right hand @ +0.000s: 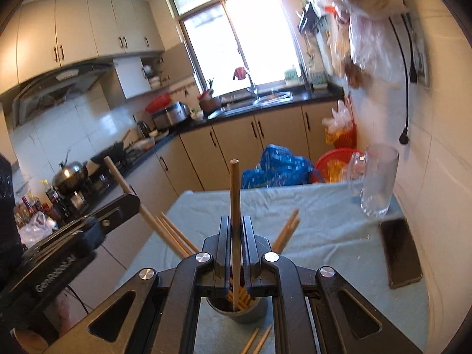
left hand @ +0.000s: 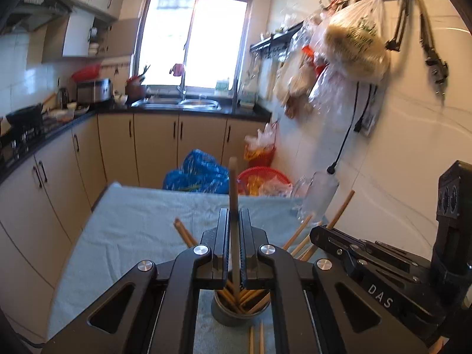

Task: Organize utensils
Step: 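Open the left gripper over the cup while the right gripper drops its chopstick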

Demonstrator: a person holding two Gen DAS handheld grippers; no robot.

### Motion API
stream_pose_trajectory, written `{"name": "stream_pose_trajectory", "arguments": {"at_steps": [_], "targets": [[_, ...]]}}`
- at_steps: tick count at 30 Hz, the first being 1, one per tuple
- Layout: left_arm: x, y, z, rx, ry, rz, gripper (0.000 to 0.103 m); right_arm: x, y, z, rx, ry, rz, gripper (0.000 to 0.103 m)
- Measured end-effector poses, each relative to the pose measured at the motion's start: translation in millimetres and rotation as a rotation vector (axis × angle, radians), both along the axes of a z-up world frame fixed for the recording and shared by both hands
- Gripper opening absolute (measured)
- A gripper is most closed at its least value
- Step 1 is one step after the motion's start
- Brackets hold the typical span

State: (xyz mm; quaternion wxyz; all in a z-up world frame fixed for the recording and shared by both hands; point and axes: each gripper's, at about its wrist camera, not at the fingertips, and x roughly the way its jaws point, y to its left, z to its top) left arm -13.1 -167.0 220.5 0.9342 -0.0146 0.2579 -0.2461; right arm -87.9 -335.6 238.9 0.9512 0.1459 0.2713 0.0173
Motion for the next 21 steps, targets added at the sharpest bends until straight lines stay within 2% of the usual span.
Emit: {"name": "stream_pose_trajectory", "arguments": {"at_steps": [4,5,8,9,11,13,15,21], "targets": [[4,6,-9,-0.017,0.040,0.018,0.007,7,-2,-18,0.000,0.041,-0.008,0.008],[5,8,-9,-0.020,0.046,0.023,0.010,8,-3,-23,0.004,0.050,-0.010,0.008],[0,17,-7,-0.033,0.042,0.039,0.030,11,-7,-32,0.011,0.072,-0.022,0.009],[-4,20,-5,-0.038,0.035,0.044,0.032,12,-8,-34,0.015,0.076,-0.025,0.009],[-12,28,2,-0.042,0.014,0.052,0.033,13,-10,-36,0.019,0.084,-0.031,0.014],[-22,36,7,-0.043,-0.004,0.058,0.036,10,-11,-33,0.018,0.078,-0.038,0.032],[-34,45,13,-0.051,-0.026,0.066,0.042,6,-11,-27,0.012,0.067,-0.045,0.036],[-81,76,24,-0.045,-0.110,0.100,0.050,-15,-12,-6,-0.005,0.029,-0.074,0.043]]}}
